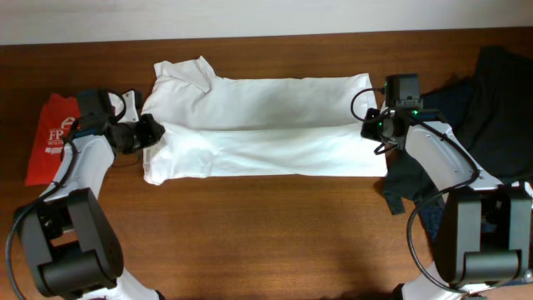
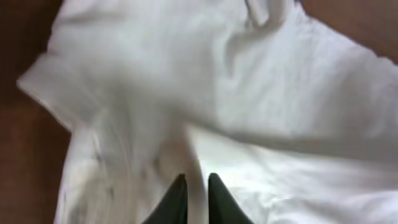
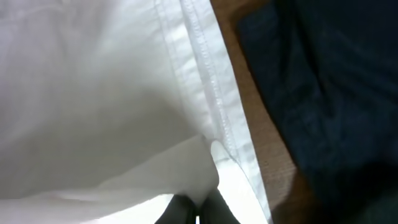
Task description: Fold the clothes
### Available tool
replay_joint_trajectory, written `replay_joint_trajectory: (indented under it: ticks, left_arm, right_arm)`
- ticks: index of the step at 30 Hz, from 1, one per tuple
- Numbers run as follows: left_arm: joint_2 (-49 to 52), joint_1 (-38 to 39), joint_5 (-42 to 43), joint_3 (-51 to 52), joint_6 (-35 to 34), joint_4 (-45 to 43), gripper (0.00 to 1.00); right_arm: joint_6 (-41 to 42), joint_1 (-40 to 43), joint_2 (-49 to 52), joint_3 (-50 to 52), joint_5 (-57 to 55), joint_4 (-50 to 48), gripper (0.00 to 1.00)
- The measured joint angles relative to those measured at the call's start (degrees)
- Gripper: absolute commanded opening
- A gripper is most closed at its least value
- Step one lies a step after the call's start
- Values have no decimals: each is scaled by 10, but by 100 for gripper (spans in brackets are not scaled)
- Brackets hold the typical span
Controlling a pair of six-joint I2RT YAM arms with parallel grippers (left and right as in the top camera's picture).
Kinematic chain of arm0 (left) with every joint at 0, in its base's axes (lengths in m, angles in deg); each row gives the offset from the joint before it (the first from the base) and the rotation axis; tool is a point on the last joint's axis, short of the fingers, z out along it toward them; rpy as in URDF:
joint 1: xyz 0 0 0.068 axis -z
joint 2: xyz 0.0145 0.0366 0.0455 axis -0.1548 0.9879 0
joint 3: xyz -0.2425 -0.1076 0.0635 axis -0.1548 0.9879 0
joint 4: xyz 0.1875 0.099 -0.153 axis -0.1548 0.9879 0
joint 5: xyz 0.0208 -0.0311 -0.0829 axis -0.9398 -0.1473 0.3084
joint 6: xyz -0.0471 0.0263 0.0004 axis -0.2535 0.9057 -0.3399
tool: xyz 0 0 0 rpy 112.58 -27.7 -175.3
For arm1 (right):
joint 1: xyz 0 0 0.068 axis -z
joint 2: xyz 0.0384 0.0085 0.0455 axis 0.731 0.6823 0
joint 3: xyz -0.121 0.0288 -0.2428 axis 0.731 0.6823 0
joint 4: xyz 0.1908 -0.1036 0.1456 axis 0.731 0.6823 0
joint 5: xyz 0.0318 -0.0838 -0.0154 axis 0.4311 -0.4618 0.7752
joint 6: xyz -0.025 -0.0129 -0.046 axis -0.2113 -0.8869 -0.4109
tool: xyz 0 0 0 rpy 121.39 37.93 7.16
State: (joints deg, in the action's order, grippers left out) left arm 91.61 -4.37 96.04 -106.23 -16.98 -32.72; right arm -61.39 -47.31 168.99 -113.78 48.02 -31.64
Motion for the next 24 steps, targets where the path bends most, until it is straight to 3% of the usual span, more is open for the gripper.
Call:
replay_joint_trajectory:
  ticks: [1, 4, 6, 8, 10, 11, 13, 16, 17, 18, 24]
  left_arm:
    - [0, 0, 0, 0, 0, -11, 63]
    - [0, 0, -7, 0, -1, -10, 65]
    - [0, -1, -10, 0, 0, 26, 65]
    - [0, -18, -11, -2, 0, 105, 65]
    - [0, -40, -16, -2, 5, 189, 66]
    - [0, -56, -32, 1, 9, 253, 66]
    - [0, -73, -61, 1, 11, 287, 66]
    - [0, -75, -81, 2, 11, 298, 64]
    - [0, -70, -84, 5, 11, 298, 58]
    - [0, -69, -84, 11, 11, 297, 45]
    - [0, -68, -90, 53, 15, 237, 47]
  right_arm:
    - [2, 0, 2, 0, 0, -11, 34]
    - [0, 0, 3, 0, 0, -24, 41]
    - [1, 0, 3, 0, -2, -12, 40]
    - [-2, 0, 4, 0, -2, 45, 25]
    - [0, 0, 4, 3, -2, 88, 20]
    - [0, 0, 4, 10, -2, 96, 19]
    - [1, 0, 4, 39, -2, 82, 19]
    - [0, 0, 4, 91, -2, 40, 19]
    - [0, 0, 4, 100, -2, 29, 19]
    - [0, 0, 4, 106, -2, 20, 19]
    - [0, 0, 4, 107, -2, 0, 19]
